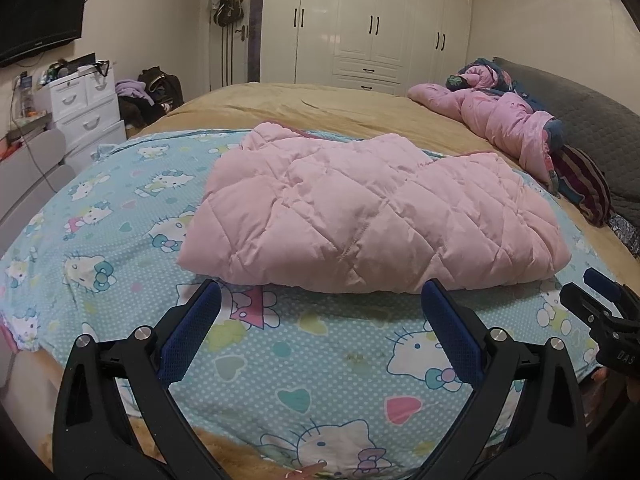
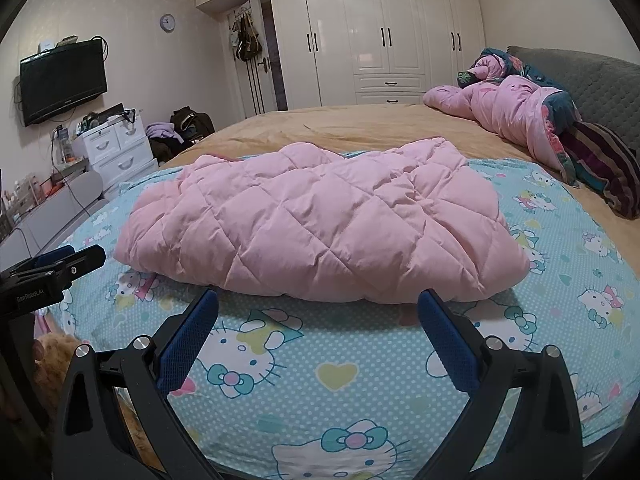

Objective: Fold large clothes

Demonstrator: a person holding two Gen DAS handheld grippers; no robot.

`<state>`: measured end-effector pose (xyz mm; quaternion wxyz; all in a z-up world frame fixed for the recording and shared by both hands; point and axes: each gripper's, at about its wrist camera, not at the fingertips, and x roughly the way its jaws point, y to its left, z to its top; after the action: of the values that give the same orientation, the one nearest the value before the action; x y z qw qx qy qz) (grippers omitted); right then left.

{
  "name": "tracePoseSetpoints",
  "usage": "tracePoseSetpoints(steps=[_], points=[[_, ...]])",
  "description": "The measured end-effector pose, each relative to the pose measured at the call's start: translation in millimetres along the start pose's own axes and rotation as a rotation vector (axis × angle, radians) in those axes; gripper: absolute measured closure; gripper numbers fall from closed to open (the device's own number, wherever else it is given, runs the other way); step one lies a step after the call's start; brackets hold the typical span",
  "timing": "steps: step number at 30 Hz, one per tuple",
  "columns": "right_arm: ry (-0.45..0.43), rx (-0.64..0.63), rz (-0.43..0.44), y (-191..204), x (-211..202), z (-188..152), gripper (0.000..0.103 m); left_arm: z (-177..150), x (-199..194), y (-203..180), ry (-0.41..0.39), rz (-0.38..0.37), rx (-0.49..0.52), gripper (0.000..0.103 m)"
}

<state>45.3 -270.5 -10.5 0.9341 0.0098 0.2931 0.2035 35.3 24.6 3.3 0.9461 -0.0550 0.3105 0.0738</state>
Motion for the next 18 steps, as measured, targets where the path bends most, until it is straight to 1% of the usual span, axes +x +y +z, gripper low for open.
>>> tracePoseSetpoints(steps=[18], points=[[0.008,-0.001,0.006,-0.3,0.9,-1.9,0.004,-0.4,0.4,-0.5,0.001,0.0,0.0,0.009]])
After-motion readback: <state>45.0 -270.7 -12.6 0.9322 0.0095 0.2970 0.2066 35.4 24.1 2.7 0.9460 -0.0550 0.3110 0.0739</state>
